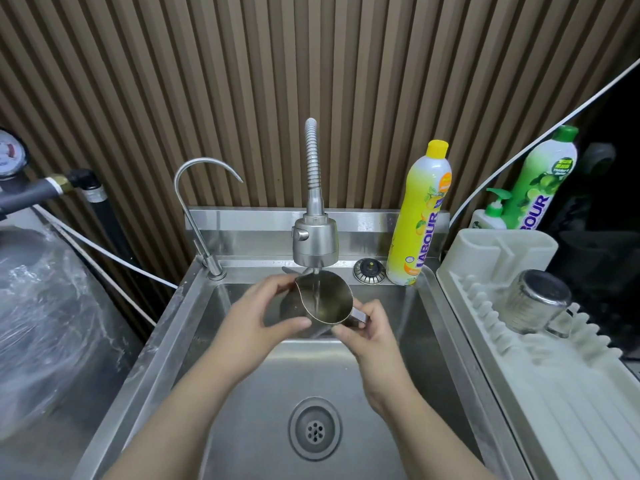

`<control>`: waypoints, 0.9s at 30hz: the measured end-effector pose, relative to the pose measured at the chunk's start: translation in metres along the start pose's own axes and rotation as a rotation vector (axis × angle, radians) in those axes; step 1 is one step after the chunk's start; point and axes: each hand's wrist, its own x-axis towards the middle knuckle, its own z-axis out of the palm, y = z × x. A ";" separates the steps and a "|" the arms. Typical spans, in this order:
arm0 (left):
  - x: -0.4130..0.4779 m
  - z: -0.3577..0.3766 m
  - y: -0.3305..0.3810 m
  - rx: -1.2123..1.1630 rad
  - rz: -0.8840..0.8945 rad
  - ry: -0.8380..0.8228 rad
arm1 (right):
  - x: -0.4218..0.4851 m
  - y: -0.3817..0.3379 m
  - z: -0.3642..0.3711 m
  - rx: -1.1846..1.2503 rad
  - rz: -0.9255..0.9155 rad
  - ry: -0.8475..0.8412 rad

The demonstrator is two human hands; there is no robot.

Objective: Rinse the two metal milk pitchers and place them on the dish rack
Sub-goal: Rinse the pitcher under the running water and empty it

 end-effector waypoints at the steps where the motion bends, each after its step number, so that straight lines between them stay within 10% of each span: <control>1: 0.000 -0.004 0.004 0.045 0.025 0.010 | 0.003 0.005 0.004 0.050 0.020 -0.016; 11: -0.024 0.003 -0.006 -0.140 -0.389 0.225 | 0.015 -0.015 0.002 -0.194 0.226 -0.150; 19: -0.035 0.053 -0.017 -0.687 -0.525 -0.015 | 0.013 -0.071 -0.009 -1.197 -0.074 -0.043; 27: -0.002 0.027 -0.009 -0.324 -0.098 0.044 | 0.005 -0.018 -0.020 -0.371 -0.076 0.061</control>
